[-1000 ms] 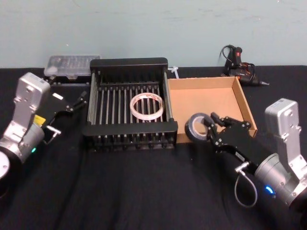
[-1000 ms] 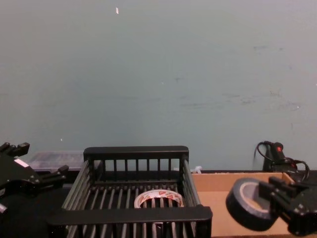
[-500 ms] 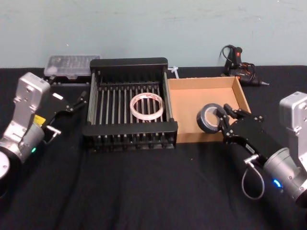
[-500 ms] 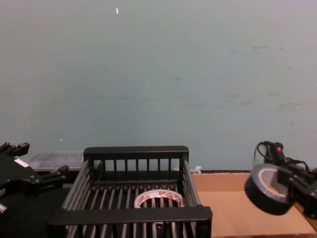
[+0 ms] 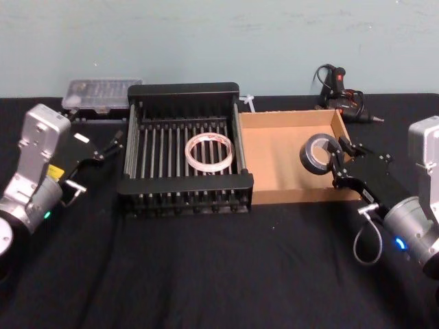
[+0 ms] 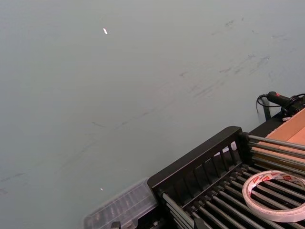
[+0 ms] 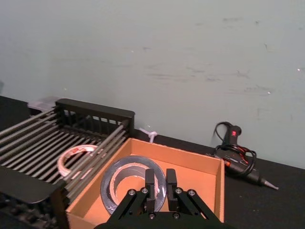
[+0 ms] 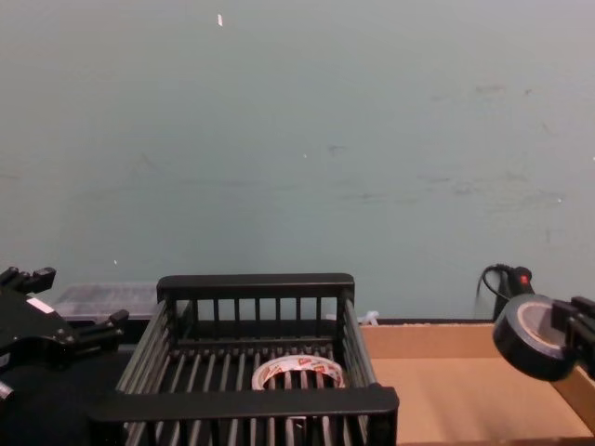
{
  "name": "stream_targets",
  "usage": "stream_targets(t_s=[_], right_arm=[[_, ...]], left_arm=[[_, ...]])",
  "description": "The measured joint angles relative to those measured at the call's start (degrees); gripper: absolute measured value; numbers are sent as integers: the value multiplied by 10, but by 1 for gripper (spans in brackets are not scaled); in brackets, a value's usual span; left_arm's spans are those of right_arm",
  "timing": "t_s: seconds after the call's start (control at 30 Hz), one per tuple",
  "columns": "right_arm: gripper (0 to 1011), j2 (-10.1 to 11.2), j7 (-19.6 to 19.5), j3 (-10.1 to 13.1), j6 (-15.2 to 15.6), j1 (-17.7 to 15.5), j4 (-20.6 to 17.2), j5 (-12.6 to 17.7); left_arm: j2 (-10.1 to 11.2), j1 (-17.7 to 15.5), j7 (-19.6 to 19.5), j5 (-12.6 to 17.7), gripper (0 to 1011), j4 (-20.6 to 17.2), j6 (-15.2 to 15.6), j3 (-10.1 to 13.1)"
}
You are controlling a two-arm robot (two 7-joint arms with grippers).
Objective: Pick up the white tape and place it into the black box , Pick up the silver tape and place it into the brown box.
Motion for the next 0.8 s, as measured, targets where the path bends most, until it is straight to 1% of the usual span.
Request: stream_targets(t_s=[0.27,0.47,0.8], right_arm=[[146,-12,-7,2,13,29,31,-15],[146,-16,-5,-3,23,48,52,-28],[146,-30,-4,-14,37,87,96,-45]], left_arm=[[0,0,0,0,1001,0,0,0],[0,0,0,0,1001,0,0,0],[0,0,0,0,1001,0,0,0]])
